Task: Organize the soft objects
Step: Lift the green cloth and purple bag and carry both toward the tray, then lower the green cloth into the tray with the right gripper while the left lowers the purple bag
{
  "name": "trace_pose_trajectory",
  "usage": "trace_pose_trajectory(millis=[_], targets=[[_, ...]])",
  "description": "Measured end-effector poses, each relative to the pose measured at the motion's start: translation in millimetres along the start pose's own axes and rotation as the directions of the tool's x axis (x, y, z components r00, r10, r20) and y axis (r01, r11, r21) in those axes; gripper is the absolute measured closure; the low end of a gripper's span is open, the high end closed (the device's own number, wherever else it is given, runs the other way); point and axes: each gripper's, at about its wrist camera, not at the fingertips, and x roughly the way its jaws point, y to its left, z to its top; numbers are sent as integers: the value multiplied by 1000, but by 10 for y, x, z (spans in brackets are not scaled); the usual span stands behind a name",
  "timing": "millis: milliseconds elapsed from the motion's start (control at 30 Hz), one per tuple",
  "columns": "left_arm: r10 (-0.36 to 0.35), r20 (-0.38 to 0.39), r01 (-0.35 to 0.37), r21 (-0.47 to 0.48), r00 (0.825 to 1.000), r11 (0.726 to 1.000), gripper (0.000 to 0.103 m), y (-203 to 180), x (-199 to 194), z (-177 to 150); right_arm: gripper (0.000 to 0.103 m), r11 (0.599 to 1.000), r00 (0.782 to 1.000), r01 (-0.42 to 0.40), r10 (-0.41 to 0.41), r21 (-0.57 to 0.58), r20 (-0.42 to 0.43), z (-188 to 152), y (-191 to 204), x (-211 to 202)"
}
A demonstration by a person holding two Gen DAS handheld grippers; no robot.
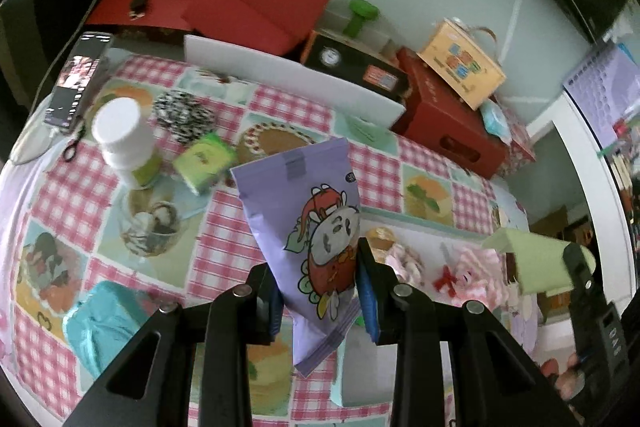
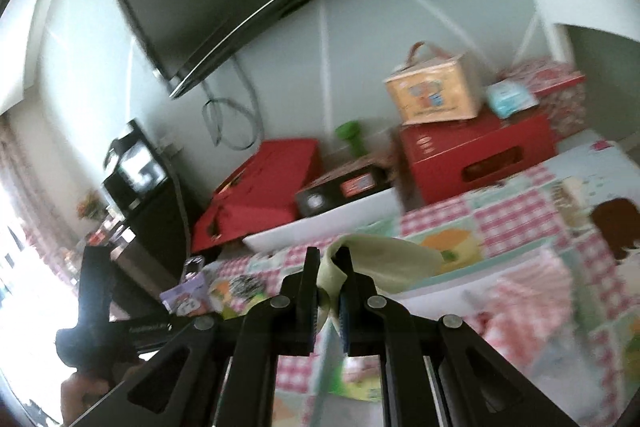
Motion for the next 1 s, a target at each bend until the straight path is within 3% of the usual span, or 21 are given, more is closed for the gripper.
trace_pose_trajectory(millis=[367,533,767,1000], targets=[[-75,-116,91,148,990,985,70,-596,291,-254,94,977,976,210,-212,47,41,144,-451,-365],[-83,-178,118,196,980,973,70,-784,433,-385,94,968,968,248,-249,41,15,140,-486,-357],[-66,-249,127,235,966,964,70,-926,619,-533,94,966,960,260,-257,10,-111,47,-503,-164],[-52,-304,130,243,951,961,70,-985,775,-641,94,957,916,286,-288,-50,-281,-155,-548,134]])
